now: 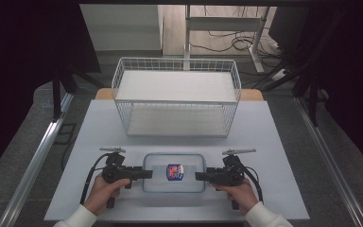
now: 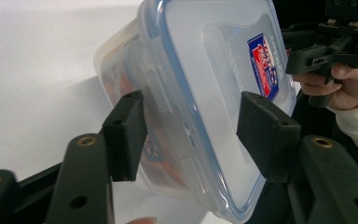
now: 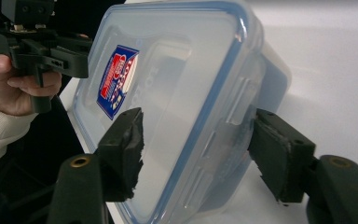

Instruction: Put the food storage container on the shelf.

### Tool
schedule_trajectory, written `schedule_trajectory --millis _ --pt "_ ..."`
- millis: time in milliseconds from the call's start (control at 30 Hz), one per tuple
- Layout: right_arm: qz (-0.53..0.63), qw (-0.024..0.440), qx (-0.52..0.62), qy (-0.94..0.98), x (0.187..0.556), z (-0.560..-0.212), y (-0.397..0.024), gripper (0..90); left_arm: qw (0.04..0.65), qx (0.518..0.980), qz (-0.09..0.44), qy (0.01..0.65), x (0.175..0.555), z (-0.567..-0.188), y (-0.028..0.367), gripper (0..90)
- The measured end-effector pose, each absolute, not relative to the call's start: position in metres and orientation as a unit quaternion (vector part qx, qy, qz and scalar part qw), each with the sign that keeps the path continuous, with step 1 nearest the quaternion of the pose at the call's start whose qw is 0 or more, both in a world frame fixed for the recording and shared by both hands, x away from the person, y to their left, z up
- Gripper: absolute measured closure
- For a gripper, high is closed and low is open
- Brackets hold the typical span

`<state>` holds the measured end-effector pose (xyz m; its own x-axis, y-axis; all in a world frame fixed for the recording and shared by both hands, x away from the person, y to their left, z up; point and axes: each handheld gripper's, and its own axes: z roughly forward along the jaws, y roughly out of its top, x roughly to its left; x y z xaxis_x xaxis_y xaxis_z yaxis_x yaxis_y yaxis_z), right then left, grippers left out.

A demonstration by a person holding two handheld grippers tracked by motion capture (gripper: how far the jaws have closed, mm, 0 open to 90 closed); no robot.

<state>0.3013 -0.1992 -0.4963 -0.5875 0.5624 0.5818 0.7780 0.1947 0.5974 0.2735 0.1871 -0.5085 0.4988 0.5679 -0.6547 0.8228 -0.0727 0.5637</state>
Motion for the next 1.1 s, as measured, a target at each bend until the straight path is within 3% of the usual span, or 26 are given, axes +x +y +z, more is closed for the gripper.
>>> schedule_trajectory --millis 300,1100 --pt "-0.467 0.119 -0.452 -0.751 0.293 -0.492 -0.202 45.0 0.48 0.728 -0.115 0.475 0.265 -0.502 0.186 49.6" --pt "-0.47 0.106 -0.46 -0.746 0.291 -0.485 -0.202 46.6 0.486 0.731 -0.078 0.472 0.26 -0.488 0.182 51.7"
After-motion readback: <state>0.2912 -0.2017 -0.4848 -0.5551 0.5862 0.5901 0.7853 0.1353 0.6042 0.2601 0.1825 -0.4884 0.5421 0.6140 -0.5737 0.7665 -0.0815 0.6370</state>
